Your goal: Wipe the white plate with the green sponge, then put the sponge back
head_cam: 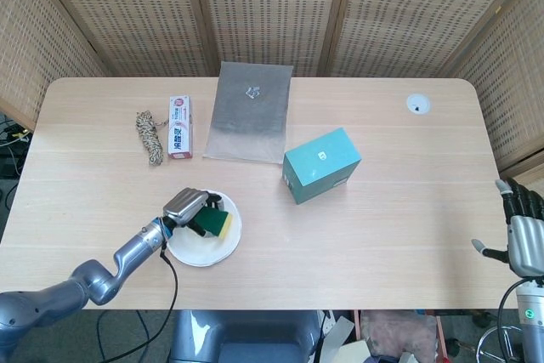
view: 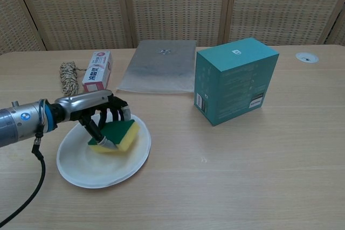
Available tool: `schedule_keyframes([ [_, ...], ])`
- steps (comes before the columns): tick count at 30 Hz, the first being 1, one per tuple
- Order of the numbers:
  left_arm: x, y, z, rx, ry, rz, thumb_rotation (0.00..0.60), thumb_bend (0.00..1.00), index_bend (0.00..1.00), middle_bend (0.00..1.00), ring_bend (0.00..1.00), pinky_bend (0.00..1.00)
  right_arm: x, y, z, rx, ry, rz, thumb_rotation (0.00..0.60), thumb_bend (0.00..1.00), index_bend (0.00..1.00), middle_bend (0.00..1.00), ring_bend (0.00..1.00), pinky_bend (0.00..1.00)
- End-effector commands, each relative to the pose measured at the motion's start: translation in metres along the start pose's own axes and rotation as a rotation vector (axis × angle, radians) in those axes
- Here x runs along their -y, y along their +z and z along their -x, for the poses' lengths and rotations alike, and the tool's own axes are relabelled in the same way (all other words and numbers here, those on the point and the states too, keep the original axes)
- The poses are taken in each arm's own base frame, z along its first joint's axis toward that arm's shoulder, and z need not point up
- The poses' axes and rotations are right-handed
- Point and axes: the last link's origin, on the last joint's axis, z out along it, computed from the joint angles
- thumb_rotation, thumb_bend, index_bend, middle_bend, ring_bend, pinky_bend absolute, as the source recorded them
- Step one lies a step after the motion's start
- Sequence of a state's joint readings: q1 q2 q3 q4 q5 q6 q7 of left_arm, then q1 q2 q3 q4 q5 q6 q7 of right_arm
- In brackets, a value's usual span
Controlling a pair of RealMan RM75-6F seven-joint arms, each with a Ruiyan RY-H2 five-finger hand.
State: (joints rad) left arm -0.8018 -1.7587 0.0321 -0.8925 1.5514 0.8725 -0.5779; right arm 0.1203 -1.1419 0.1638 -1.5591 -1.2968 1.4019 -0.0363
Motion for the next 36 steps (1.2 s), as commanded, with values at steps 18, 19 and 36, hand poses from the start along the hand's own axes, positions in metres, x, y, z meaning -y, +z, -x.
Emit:
schedule_keyframes([
  [18,0.093,-0.088,-0.086,-0.100,0.181,-0.278,0.600,0.09,0.52,0.45,0.42,0.48,0.007,-0.007,-0.003,-0.002,0.012,-0.031,0.600,0.00,0.00,0.00,0.00,0.00],
  [19,0.097,-0.090,-0.084,-0.096,0.180,-0.289,0.600,0.09,0.52,0.45,0.42,0.47,0.007,-0.007,-0.002,-0.001,0.012,-0.032,0.600,0.00,0.00,0.00,0.00,0.00],
  [36,0.120,-0.103,-0.056,0.022,0.177,-0.403,0.600,0.00,0.00,0.00,0.00,0.00,0.010,-0.009,-0.004,0.002,0.019,-0.044,0.600,0.00,0.00,0.00,0.00,0.00],
])
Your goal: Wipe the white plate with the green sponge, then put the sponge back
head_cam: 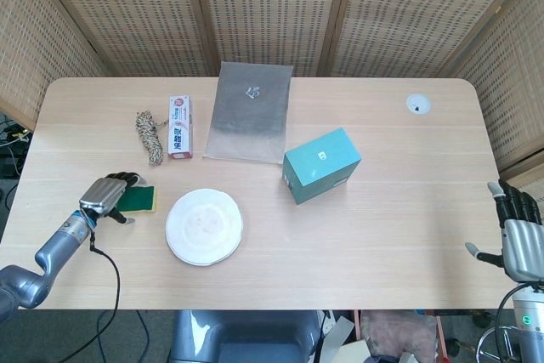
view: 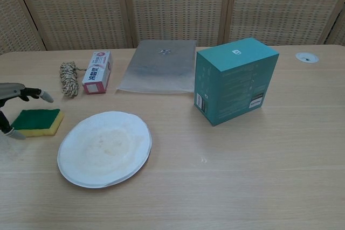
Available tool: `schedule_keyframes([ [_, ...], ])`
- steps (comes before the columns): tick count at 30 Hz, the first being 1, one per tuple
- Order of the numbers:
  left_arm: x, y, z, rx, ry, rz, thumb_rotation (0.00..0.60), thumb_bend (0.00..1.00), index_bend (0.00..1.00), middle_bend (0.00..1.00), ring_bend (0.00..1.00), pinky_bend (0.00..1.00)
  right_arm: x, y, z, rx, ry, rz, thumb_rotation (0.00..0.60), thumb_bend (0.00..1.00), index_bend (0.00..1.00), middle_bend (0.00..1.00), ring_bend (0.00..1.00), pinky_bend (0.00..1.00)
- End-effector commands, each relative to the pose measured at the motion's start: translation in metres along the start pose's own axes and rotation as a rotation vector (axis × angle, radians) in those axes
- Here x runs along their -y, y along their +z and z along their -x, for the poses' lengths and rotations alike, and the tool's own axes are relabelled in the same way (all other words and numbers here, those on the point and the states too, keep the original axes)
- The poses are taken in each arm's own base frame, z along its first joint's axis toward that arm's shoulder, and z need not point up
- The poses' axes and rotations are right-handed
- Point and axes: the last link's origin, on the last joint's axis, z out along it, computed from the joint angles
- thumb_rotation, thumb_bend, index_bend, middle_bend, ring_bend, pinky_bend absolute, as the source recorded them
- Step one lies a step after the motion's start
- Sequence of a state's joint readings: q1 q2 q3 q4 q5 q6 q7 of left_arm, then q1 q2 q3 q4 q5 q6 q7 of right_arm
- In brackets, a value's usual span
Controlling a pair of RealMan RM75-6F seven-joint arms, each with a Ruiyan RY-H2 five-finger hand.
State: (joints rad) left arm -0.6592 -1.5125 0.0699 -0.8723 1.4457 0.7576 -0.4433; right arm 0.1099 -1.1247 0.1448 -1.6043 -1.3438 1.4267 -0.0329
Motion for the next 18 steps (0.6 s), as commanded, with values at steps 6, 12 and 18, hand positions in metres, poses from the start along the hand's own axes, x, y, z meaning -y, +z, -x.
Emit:
schedule_keyframes([
  [6,0.004,-0.025,-0.032,-0.124,-0.096,-0.012,0.600,0.00,0.00,0.00,0.00,0.00,0.000,-0.002,-0.004,-0.008,0.011,-0.006,0.600,0.00,0.00,0.00,0.00,0.00],
  [12,0.020,-0.099,-0.059,-0.417,-0.130,-0.100,0.600,0.00,0.00,0.00,0.00,0.00,0.003,-0.007,-0.007,-0.021,0.018,-0.031,0.600,0.00,0.00,0.00,0.00,0.00],
  [18,0.012,-0.155,-0.049,-0.485,-0.022,-0.263,0.600,0.00,0.00,0.00,0.00,0.00,0.005,-0.011,-0.008,-0.024,0.017,-0.051,0.600,0.00,0.00,0.00,0.00,0.00],
])
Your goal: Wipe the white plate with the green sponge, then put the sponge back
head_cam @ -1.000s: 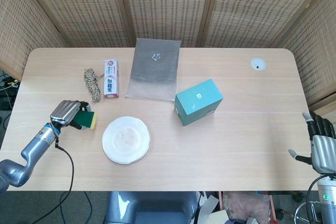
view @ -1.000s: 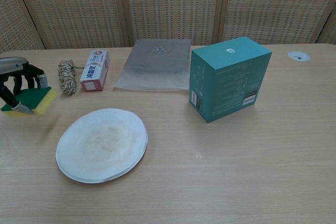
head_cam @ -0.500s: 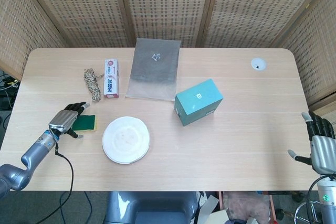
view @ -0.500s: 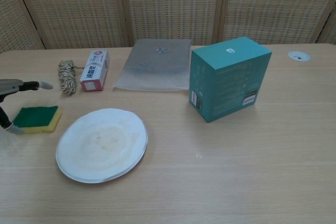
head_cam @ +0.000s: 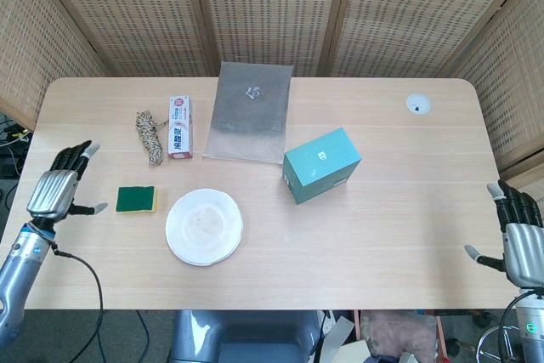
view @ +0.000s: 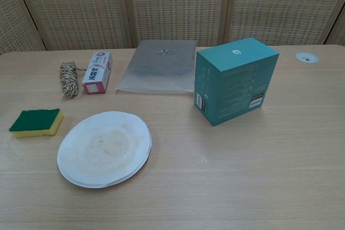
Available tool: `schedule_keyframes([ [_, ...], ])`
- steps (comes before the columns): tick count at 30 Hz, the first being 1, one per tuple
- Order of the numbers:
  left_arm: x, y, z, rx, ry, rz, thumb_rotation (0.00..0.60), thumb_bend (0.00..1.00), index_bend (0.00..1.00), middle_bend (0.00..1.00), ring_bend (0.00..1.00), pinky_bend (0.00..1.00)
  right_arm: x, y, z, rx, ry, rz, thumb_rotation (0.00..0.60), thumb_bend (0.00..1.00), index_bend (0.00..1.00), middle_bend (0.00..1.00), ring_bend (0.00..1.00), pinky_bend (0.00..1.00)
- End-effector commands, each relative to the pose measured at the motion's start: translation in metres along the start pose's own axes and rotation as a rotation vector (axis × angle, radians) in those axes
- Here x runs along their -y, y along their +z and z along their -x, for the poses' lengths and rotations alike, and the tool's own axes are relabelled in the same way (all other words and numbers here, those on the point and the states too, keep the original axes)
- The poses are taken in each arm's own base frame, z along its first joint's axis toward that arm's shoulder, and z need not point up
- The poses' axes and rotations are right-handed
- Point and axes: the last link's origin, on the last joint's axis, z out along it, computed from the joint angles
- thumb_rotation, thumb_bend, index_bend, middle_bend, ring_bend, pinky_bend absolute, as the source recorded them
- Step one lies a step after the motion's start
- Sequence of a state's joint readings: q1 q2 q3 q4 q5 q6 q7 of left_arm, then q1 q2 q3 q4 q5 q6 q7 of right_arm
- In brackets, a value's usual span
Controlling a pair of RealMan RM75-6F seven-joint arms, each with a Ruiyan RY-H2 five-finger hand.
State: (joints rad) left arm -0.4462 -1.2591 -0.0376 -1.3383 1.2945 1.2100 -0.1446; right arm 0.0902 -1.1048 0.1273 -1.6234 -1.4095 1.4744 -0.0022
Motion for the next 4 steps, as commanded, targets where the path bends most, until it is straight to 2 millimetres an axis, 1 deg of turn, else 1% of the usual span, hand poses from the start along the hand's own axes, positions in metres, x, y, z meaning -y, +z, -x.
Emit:
schedule_keyframes([
  [1,0.007,-0.061,-0.023,-0.094,0.089,-0.175,0.600,0.00,0.00,0.00,0.00,0.00,0.001,-0.001,0.000,-0.001,0.000,-0.007,0.600,0.00,0.00,0.00,0.00,0.00],
  [4,0.001,-0.084,-0.024,-0.098,0.088,-0.194,0.600,0.00,0.00,0.00,0.00,0.00,0.002,-0.002,-0.001,-0.003,0.001,-0.015,0.600,0.00,0.00,0.00,0.00,0.00],
])
